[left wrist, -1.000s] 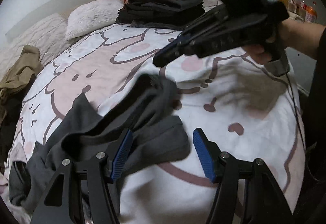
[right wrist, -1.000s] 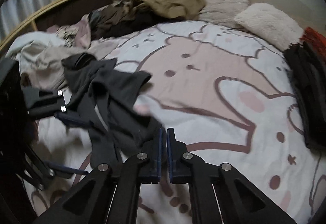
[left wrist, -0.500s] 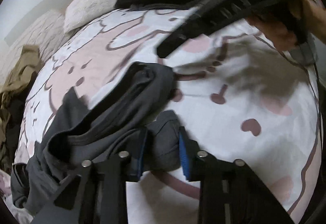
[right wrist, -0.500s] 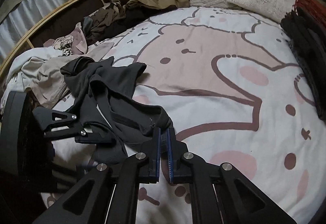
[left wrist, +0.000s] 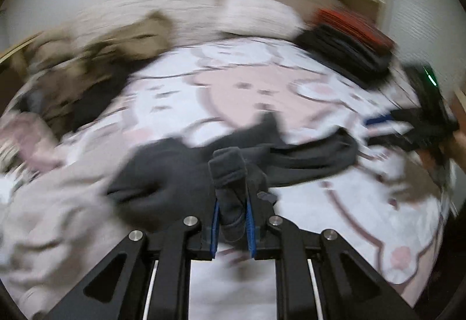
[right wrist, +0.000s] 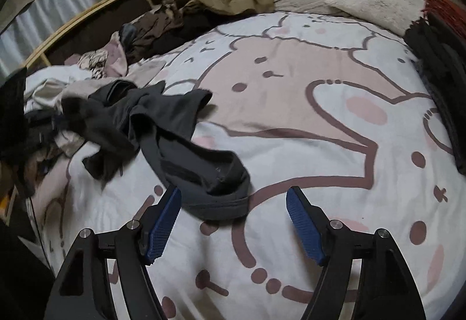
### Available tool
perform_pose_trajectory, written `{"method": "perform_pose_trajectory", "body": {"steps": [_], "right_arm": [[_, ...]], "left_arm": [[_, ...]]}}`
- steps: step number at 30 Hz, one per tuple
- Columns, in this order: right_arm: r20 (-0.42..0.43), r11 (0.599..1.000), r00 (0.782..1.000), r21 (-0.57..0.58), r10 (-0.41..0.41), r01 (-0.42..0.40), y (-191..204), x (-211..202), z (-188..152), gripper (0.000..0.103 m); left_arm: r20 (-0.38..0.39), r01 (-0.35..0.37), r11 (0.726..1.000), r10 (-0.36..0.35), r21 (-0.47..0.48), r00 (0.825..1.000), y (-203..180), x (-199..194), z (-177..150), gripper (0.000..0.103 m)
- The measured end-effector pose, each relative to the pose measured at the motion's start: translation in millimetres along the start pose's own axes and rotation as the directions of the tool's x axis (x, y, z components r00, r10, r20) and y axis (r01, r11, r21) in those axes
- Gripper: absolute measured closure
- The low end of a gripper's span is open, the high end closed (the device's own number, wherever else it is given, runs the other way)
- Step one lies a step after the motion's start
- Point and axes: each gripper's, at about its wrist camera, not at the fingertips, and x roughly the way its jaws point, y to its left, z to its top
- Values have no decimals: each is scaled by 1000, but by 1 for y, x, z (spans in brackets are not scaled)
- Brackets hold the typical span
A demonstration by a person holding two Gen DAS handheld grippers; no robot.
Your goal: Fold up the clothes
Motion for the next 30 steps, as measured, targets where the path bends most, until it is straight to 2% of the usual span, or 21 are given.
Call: {"method": "perform_pose_trajectory", "body": {"steps": [3, 8, 10, 14, 19, 23, 25, 27, 30], "right_arm": [[-9, 998, 1000, -56, 2, -2, 10, 2, 0, 28], [-24, 989, 1000, -145, -20, 17, 24, 8, -1, 29], [-36, 988, 999, -154, -22, 16, 24, 12, -2, 45], [-48, 983, 998, -179, -38, 29, 25, 17, -3, 46], [0, 955, 995, -281, -97, 93, 37, 6, 3, 46], [41, 962, 993, -249, -107, 113, 32, -3, 16, 46], [32, 947, 987, -276, -161, 163, 33, 4, 20, 46], [21, 915, 974, -338, -226, 219, 39, 15, 18, 46], [-2, 899, 975, -387, -222, 204, 48, 24, 18, 46]], "left_arm": [[35, -94, 991, 97, -90, 995, 38, -22, -16, 88], [30, -216, 952, 227, -217, 973, 81, -43, -49, 88], [20, -250, 933, 264, -259, 964, 93, -48, -62, 88], [6, -270, 914, 285, -304, 958, 101, -49, -78, 88], [-7, -282, 916, 292, -285, 956, 97, -42, -80, 88], [-12, -279, 918, 288, -283, 958, 98, -38, -82, 88], [-14, -277, 918, 284, -283, 959, 98, -37, -83, 88], [-15, -274, 920, 281, -280, 960, 97, -36, -82, 88], [-16, -272, 922, 278, -274, 960, 96, -35, -82, 88]]}}
